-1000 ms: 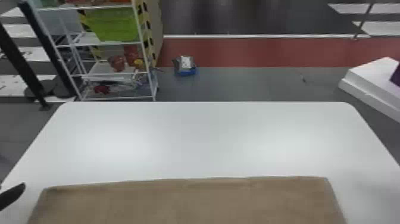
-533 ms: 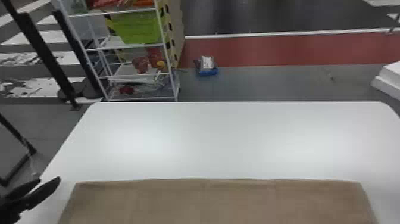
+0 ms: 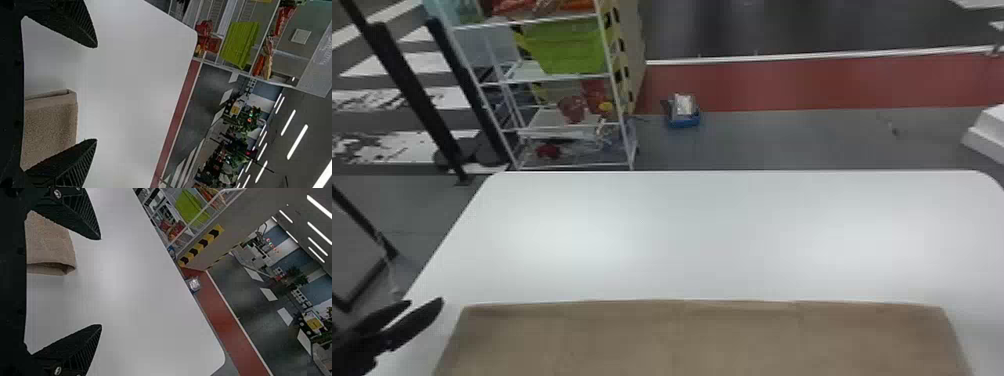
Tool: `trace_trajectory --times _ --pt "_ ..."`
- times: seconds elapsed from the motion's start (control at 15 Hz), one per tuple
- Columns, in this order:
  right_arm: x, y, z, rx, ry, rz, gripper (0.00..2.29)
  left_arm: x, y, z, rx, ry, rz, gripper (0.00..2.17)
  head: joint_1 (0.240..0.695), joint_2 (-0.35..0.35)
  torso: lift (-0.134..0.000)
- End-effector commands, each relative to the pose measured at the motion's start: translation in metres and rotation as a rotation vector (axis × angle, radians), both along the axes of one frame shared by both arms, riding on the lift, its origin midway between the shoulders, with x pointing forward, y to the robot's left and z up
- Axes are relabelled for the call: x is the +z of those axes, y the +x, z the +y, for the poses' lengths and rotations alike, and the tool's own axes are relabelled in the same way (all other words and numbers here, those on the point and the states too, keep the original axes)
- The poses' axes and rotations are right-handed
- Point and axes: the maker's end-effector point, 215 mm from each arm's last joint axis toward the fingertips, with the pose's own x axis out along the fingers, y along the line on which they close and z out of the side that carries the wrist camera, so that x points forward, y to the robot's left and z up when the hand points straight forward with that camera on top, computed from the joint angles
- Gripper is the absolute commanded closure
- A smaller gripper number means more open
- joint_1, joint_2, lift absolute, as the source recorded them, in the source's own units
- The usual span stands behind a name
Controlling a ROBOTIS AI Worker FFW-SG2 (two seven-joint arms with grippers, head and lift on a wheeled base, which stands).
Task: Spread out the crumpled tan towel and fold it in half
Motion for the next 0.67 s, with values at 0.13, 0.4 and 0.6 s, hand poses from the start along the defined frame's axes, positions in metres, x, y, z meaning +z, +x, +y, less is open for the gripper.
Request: trace_trajectory --times 0.13,0.4,0.6 --pt "-0.003 -0.0015 0.0019 0.004 0.002 0.007 0.09 -0.001 0.0002 -0.0006 -0.001 -0.003 0.001 0.02 0.695 0.16 -0.124" --pt "-0.0051 -0.0023 0.0033 0.008 0.0 0.012 0.09 -0.0006 0.0006 -0.0011 -0.004 -0.002 0.001 0.02 0.695 0.159 -0.124" --pt "-0.0083 -0.002 0.007 0.015 0.003 0.019 0.09 -0.0004 0.0007 -0.0016 -0.004 -0.003 0.0 0.02 0.695 0.161 -0.124"
